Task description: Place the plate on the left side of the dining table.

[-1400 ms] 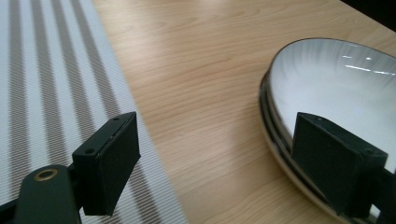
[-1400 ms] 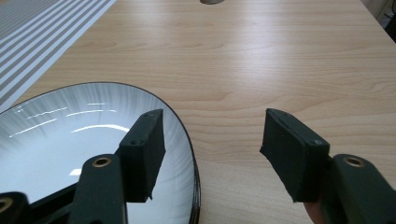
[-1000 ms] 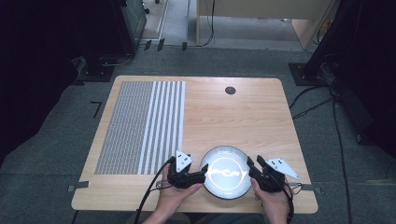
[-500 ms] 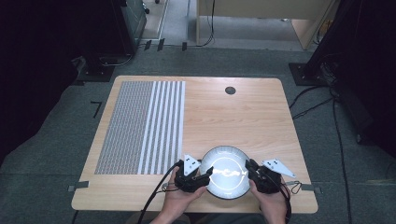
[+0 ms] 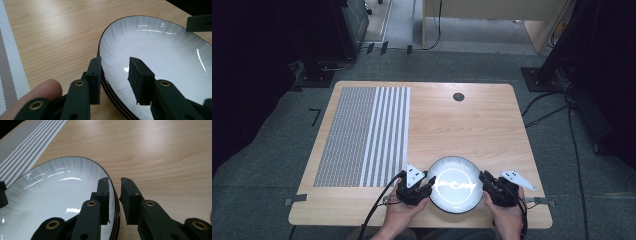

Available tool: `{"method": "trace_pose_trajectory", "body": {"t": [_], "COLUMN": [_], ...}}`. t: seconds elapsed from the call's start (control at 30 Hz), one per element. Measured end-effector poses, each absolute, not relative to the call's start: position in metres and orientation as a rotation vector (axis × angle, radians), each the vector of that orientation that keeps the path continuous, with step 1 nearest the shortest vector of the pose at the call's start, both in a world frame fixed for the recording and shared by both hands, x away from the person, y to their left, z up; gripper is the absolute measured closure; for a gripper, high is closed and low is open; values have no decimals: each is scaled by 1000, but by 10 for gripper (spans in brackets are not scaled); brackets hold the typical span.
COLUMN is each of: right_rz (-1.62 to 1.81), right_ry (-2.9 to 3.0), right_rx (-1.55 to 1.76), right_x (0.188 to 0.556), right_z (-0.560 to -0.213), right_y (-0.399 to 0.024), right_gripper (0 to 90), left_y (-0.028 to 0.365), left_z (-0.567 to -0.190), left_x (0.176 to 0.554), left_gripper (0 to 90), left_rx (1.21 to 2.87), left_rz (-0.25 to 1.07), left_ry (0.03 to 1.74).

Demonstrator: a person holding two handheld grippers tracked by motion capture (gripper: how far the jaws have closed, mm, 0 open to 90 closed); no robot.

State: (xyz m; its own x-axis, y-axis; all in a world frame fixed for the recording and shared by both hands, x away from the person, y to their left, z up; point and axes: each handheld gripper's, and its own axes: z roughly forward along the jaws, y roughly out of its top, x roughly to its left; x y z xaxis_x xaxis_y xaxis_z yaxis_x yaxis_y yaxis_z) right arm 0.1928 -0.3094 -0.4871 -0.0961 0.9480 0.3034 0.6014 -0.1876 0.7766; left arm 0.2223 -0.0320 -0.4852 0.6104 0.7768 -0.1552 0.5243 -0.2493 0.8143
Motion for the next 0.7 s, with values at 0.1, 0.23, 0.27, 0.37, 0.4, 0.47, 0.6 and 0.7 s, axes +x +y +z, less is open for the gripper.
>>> {"method": "trace_pose_trajectory", "body": {"t": [0.1,0.23,0.27,0.37,0.4,0.47,0.6,0.7], "right_rz": [1186,1191,1191,1145,1124,1111,1218,1219], "right_ry": [1700,1696,1696,1708,1712,1706,1653,1667], "right_rx": [1822,1887,1887,1851,1832,1826,1871,1884], "right_x": [194,198,198,198,197,197,196,196], "right_z": [-489,-494,-494,-494,-493,-492,-487,-489], "right_y": [-310,-310,-310,-305,-303,-302,-311,-313], "right_gripper": [815,836,836,829,831,843,894,894], "left_y": [-31,-31,-31,-29,-29,-28,-28,-29], "left_z": [-486,-489,-489,-489,-489,-488,-488,-488], "left_x": [223,224,224,225,225,225,226,226], "left_gripper": [687,717,717,713,709,694,654,639], "left_rx": [1927,1931,1933,1928,1924,1922,1922,1926], "left_rz": [349,347,347,333,324,315,303,300], "left_ry": [1035,1046,1045,1040,1039,1029,1018,1020]}}
